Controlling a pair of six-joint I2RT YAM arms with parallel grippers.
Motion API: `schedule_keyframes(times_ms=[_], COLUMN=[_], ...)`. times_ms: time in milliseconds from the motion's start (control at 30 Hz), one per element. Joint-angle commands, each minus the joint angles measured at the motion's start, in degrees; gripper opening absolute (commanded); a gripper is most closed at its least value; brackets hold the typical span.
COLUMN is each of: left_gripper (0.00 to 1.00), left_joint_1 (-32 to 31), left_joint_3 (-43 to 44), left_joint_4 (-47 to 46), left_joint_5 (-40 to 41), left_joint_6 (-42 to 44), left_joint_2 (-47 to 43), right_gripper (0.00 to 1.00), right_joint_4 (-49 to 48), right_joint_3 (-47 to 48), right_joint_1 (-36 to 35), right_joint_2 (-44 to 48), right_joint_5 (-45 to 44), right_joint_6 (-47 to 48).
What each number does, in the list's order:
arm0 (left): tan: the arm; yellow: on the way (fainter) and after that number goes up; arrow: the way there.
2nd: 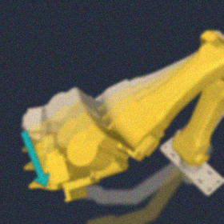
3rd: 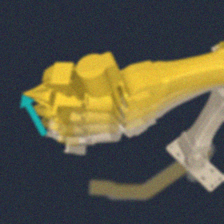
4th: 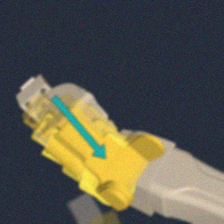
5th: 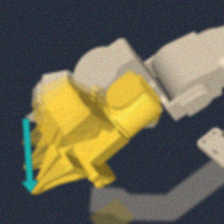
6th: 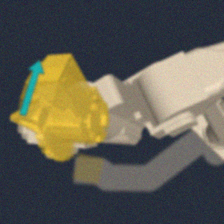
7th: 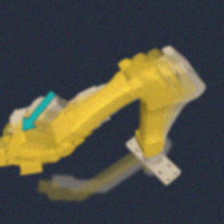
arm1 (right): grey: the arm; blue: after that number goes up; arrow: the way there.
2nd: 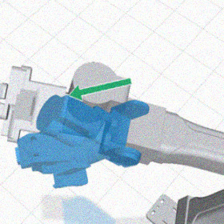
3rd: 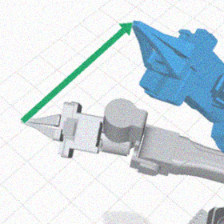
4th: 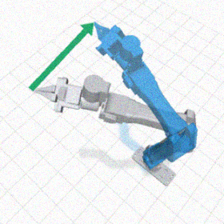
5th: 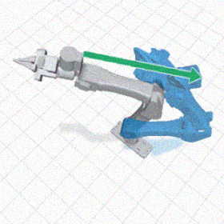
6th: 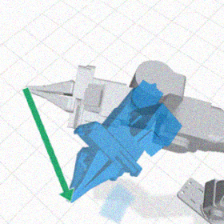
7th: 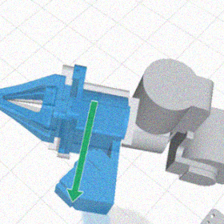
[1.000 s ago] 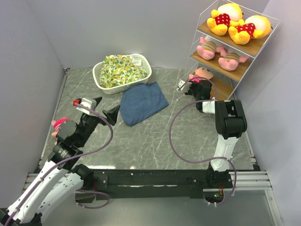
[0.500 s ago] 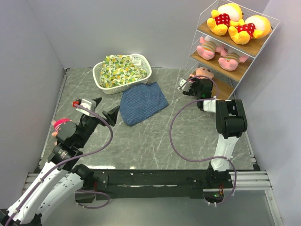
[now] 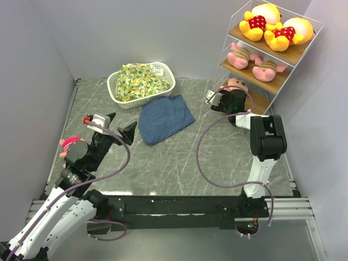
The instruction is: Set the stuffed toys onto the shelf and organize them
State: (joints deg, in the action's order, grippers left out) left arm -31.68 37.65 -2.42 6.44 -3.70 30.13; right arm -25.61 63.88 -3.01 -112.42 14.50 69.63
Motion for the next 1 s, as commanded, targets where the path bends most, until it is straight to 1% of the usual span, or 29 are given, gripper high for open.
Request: schedule_keyframes(times_ms=[0, 67, 100, 167, 200, 433, 533, 567, 633, 667, 733, 767, 967], left_gripper=[0.97, 0.96, 0.96, 0.96, 0.96, 0.96, 0.96, 0.96, 0.96, 0.96, 0.96, 0.96, 0.96], left_joint_1=[0.3, 0.3, 0.3, 0.3, 0.3, 0.3, 0.3, 0.3, 0.3, 0.3, 0.3, 0.3, 0.3], left_joint_3=[0.3, 0.4, 0.3, 0.2, 0.1, 0.4, 0.2, 0.2, 0.2, 0.3, 0.1, 0.2, 0.2], left_joint_4=[-1.6, -1.6, -1.7, -1.9, -1.9, -1.7, -2.0, -1.9, -1.8, -1.9, -1.8, -1.9, -2.0], left_joint_5=[0.7, 0.3, 0.4, 0.4, 0.6, 0.6, 0.6, 0.6, 0.5, 0.5, 0.4, 0.5, 0.5], left_joint_6=[0.2, 0.2, 0.2, 0.2, 0.3, 0.4, 0.4, 0.4, 0.4, 0.4, 0.4, 0.4, 0.5], left_joint_2=[0.3, 0.3, 0.2, 0.1, 0.1, 0.3, 0.0, 0.0, -0.1, 0.0, -0.2, -0.1, -0.2], right_gripper=[0.69, 0.66, 0.58, 0.51, 0.5, 0.49, 0.36, 0.27, 0.19, 0.11, 0.05, 0.01, 0.0], right_joint_4=[2.5, 2.8, 2.7, 2.3, 2.2, 3.8, 3.8, 3.7, 3.0, 2.4, 1.5, 1.7, 1.2], right_joint_3=[3.9, 4.5, 4.9, 5.6, 6.3, 7.9, 8.4, 8.3, 8.3, 8.0, 7.7, 7.5, 6.3], right_joint_1=[-0.2, -0.1, 0.1, 0.2, 0.1, 0.8, 1.0, 1.0, 1.0, 1.0, 0.9, 0.9, 1.0], right_joint_2=[-0.1, -1.0, -1.7, -3.0, -3.4, -5.2, -5.4, -5.4, -5.3, -5.3, -5.1, -5.0, -4.1], right_joint_5=[-0.5, -1.1, -1.2, -1.8, -2.1, -2.2, -1.9, -1.6, -1.7, -1.4, -1.1, -1.1, 2.4], right_joint_6=[0.5, 1.2, 1.4, 1.8, 2.1, 3.6, 4.7, 4.9, 5.3, 5.5, 6.0, 6.4, 8.5])
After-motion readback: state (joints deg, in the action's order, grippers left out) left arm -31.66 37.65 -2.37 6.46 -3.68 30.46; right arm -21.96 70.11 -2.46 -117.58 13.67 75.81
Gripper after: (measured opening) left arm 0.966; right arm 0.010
